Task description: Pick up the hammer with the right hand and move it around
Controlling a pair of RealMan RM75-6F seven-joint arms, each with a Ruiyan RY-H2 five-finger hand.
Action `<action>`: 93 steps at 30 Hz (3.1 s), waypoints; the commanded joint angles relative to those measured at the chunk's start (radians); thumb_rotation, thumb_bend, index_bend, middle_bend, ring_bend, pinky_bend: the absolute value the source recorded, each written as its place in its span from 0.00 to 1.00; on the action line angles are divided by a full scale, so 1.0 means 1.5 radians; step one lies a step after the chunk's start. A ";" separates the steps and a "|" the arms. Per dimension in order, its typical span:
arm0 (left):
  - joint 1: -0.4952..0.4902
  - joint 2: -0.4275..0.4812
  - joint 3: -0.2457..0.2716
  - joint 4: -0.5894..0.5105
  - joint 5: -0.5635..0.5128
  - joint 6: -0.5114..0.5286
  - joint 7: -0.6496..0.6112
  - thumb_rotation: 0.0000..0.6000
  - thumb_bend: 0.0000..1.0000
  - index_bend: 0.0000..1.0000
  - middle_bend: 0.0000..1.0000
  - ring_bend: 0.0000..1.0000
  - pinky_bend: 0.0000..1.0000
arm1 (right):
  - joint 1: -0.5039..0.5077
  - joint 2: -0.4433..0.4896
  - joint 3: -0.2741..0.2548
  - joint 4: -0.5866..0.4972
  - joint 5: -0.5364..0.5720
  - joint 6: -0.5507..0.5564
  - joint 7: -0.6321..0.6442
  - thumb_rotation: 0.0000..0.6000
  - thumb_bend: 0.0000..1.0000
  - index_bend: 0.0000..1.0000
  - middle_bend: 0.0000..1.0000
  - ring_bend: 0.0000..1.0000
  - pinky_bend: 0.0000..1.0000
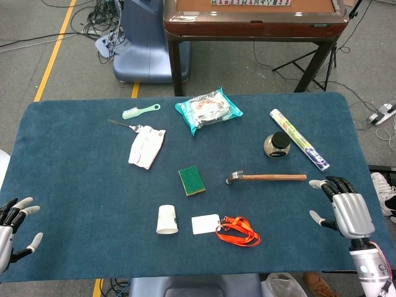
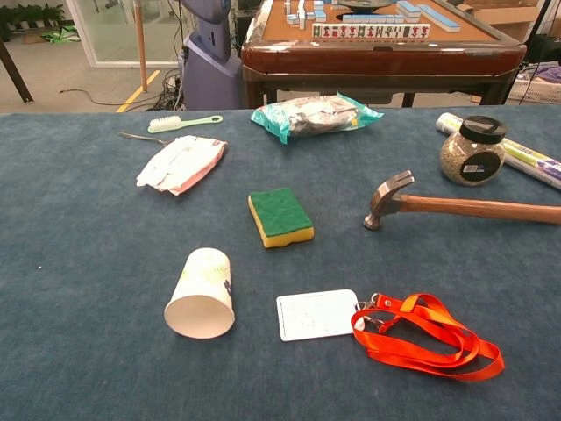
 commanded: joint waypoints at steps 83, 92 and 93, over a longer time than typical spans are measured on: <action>-0.003 0.000 -0.007 0.005 -0.020 -0.008 0.000 1.00 0.25 0.28 0.17 0.08 0.13 | 0.379 -0.345 0.042 0.346 0.370 -0.354 -0.205 1.00 0.53 0.44 0.46 0.19 0.18; -0.004 0.000 -0.007 0.004 -0.022 -0.010 0.003 1.00 0.25 0.28 0.17 0.08 0.13 | 0.381 -0.341 0.040 0.341 0.373 -0.353 -0.202 1.00 0.60 0.45 0.47 0.20 0.18; -0.004 -0.001 -0.008 0.005 -0.022 -0.010 0.003 1.00 0.25 0.28 0.17 0.08 0.13 | 0.381 -0.341 0.039 0.341 0.373 -0.353 -0.202 1.00 0.61 0.45 0.47 0.20 0.18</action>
